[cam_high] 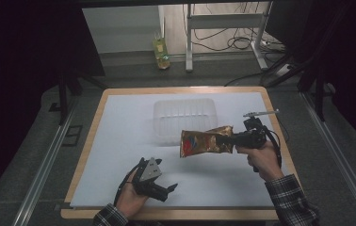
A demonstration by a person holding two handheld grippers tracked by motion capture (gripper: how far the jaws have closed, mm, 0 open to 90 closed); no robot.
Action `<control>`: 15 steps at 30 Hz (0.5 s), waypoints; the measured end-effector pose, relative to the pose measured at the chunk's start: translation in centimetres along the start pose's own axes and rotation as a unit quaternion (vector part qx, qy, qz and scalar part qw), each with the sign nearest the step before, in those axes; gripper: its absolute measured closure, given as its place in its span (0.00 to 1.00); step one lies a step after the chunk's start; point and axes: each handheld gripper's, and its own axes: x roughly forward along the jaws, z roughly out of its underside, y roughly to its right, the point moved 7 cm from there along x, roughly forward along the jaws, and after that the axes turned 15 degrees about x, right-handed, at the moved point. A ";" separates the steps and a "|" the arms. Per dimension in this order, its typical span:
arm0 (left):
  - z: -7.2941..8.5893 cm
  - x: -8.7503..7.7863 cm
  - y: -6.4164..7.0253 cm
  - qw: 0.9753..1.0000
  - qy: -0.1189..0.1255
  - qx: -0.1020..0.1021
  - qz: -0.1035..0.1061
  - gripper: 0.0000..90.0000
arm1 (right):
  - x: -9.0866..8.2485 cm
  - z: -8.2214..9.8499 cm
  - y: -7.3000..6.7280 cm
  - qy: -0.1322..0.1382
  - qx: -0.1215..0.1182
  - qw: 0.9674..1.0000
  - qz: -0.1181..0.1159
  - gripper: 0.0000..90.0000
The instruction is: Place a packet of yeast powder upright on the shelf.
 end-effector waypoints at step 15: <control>-0.2 0.1 0.4 1.000 0.001 0.009 0.006 0.00 | 1.7 -3.3 -0.6 0.011 0.002 1.000 0.006 0.81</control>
